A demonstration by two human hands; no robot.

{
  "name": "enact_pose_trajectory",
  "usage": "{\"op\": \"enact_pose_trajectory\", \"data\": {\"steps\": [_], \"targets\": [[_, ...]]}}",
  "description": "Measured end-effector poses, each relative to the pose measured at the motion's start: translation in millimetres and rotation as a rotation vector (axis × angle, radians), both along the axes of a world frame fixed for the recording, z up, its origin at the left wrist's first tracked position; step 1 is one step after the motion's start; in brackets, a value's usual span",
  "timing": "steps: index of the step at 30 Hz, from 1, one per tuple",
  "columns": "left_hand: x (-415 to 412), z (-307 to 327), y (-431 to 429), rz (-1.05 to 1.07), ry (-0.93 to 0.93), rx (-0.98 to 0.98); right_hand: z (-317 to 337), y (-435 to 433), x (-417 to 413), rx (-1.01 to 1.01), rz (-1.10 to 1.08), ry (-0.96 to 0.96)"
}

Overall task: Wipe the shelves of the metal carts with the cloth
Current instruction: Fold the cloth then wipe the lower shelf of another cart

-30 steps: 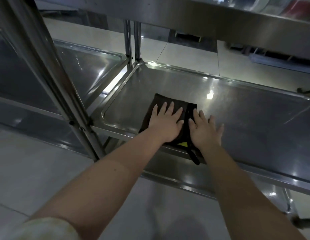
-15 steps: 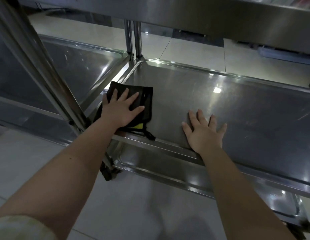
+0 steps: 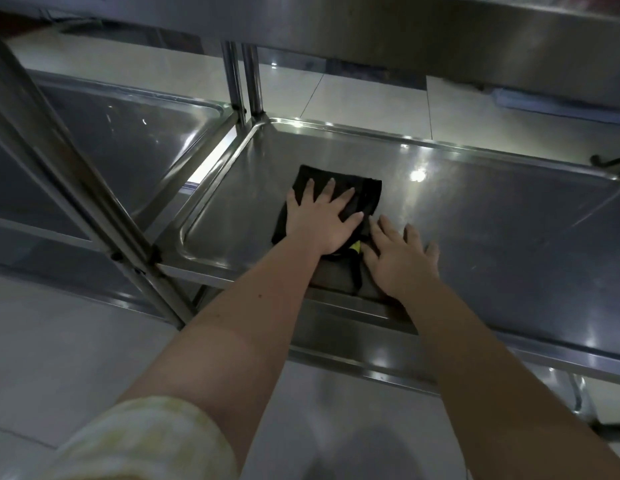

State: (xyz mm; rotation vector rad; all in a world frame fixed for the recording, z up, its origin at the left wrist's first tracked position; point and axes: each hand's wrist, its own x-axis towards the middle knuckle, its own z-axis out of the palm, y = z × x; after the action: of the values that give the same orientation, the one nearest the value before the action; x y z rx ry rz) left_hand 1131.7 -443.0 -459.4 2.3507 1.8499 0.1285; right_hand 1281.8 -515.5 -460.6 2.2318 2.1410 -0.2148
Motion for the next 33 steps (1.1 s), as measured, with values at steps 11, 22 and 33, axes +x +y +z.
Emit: {"op": "enact_pose_trajectory", "data": {"steps": [11,22,33], "targets": [[24,1,18,-0.033,0.034,-0.032,-7,3,28,-0.010,-0.102,-0.085],[24,5,32,-0.008,0.009,-0.053,-11,6,31,0.019,-0.149,-0.007],[-147,8,-17,0.194,0.082,-0.092,-11,9,29,0.041,-0.168,0.001]]}}
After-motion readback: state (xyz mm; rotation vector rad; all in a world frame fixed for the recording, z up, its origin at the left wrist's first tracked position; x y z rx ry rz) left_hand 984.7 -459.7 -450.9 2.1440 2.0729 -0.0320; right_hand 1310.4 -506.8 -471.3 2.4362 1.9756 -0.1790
